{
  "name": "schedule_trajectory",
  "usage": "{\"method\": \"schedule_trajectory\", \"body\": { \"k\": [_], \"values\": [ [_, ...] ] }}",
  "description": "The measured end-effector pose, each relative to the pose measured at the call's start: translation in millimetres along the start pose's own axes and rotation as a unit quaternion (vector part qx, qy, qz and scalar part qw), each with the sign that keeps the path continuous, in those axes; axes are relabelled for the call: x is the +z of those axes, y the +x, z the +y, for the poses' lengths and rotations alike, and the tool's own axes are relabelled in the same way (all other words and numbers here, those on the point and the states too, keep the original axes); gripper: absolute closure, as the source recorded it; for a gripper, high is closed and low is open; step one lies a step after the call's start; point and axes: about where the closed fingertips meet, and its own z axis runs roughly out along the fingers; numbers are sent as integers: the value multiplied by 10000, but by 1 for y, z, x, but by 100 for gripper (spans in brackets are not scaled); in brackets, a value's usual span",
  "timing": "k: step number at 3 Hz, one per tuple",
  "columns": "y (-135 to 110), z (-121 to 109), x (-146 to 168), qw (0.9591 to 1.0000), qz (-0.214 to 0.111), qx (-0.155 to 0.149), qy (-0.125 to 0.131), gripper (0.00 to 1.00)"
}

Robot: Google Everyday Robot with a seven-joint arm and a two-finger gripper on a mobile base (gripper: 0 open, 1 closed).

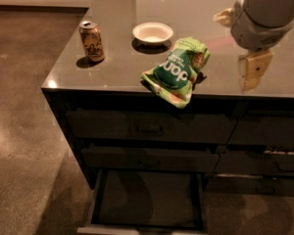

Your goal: Place green rice chip bag into bottom drawer

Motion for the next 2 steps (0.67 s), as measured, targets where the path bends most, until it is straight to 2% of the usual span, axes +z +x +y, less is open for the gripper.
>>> {"method": "schedule_trajectory", "body": {
  "k": [1,2],
  "values": [
    [0,-7,-1,9990,23,-432,150,0],
    [-1,-8,0,9988,19,-478,146,0]
  ]
}}
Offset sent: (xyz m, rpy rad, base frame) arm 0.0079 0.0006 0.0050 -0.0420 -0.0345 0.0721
